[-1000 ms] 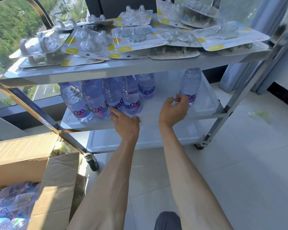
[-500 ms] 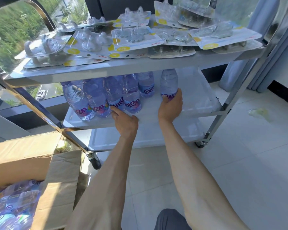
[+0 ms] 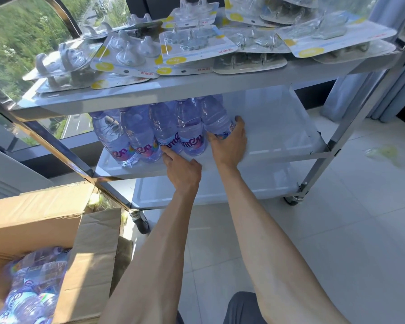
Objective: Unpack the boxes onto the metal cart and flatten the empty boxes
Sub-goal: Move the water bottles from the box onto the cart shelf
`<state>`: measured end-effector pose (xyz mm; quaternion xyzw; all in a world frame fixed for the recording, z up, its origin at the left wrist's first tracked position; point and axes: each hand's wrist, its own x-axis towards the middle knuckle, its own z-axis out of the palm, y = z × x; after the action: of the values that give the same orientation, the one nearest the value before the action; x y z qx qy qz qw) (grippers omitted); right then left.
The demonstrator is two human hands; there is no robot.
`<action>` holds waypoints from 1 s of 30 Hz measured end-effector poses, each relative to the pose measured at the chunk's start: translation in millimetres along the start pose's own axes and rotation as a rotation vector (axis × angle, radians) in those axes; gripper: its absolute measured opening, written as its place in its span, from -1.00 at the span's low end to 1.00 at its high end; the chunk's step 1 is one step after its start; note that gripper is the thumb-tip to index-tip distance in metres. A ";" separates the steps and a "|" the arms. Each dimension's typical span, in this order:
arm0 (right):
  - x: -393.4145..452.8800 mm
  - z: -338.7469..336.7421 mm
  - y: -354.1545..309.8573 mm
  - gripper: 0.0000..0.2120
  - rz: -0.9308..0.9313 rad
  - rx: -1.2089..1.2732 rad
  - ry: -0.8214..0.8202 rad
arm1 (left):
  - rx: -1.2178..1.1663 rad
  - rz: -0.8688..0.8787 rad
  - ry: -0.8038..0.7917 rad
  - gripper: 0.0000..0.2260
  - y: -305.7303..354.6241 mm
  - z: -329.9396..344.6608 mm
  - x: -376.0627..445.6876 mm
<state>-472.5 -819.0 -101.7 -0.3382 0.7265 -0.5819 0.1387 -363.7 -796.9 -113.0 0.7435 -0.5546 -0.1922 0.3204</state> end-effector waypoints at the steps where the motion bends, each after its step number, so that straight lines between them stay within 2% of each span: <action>1: -0.7 -2.1 1.2 -0.28 0.021 0.026 -0.022 | -0.003 -0.004 0.006 -0.13 0.1 0.5 0.2; 5: -3.1 -4.4 8.0 -0.45 0.027 0.087 -0.061 | 0.010 -0.012 0.005 -0.13 0.4 3.8 -0.9; 11: -8.3 6.1 12.5 -0.38 -0.028 0.133 -0.120 | 0.025 -0.003 0.003 -0.11 -2.9 3.6 2.0; 16: -5.5 13.2 12.1 -0.42 -0.014 0.155 -0.090 | 0.033 -0.012 -0.006 -0.09 -2.5 4.2 5.3; 20: -3.9 9.1 7.9 -0.45 0.025 0.122 -0.143 | 0.016 -0.014 -0.037 -0.09 0.7 -0.7 2.8; 22: -13.8 3.8 7.0 -0.48 0.010 0.076 -0.154 | -0.017 -0.009 -0.067 -0.15 -3.3 -9.3 2.8; 25: -48.1 -6.7 3.6 -0.49 0.022 0.043 -0.051 | -0.091 0.104 -0.071 -0.43 -22.7 -34.7 -9.7; 27: -80.1 -14.6 1.2 -0.46 0.047 0.029 -0.014 | -0.096 0.109 -0.011 -0.55 -43.4 -58.2 -25.8; 30: -127.5 -17.1 -1.8 -0.54 0.043 -0.015 -0.096 | -0.054 0.022 0.106 -0.58 -79.6 -96.2 -43.2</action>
<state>-388.7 -723.1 -119.6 -0.3512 0.7302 -0.5566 0.1833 -259.5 -716.3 -101.6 0.7374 -0.5397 -0.1641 0.3714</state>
